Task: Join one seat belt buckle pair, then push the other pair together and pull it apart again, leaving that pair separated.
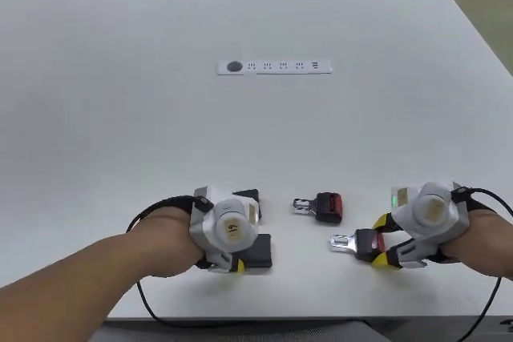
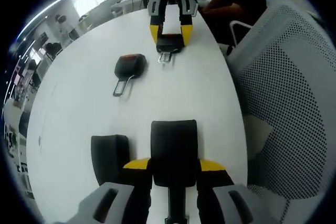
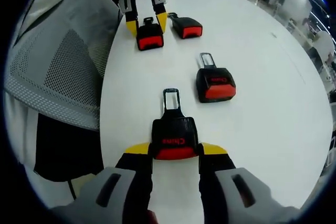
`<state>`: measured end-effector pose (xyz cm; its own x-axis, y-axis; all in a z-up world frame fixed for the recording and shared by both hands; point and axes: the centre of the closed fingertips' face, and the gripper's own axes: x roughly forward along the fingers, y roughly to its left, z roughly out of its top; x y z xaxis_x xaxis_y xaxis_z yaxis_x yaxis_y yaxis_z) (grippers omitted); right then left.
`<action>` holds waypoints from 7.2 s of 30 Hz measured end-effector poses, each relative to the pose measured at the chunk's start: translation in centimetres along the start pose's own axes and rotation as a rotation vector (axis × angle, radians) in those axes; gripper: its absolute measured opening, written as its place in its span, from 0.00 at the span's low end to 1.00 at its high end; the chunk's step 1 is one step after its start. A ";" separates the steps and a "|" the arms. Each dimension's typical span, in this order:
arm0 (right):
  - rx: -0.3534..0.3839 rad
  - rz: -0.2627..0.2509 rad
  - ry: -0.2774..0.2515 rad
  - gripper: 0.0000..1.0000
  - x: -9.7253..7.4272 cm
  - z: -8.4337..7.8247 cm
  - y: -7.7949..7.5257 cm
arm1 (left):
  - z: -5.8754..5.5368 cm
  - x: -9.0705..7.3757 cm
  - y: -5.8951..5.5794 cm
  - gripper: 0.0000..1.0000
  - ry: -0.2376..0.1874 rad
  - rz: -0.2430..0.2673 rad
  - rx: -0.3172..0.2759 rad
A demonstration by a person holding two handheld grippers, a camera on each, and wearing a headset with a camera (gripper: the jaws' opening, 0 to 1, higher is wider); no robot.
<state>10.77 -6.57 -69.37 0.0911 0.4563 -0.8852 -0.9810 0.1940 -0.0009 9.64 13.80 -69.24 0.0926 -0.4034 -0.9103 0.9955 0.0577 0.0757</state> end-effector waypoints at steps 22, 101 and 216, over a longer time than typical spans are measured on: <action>0.004 0.008 0.053 0.33 0.5 0.9 0.4 | 0.0 -0.1 0.0 0.33 0.015 -0.014 -0.013; -0.131 0.016 0.009 0.31 6.1 11.5 3.8 | -0.4 -0.1 -0.1 0.32 0.052 -0.060 -0.038; -0.207 0.028 0.002 0.33 7.4 14.3 -4.1 | -2.2 0.3 7.9 0.32 0.093 -0.057 -0.045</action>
<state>17.87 8.39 -69.28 0.0632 0.4571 -0.8871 -0.9974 -0.0010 -0.0715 17.53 16.13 -69.75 0.0312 -0.3206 -0.9467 0.9968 0.0793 0.0060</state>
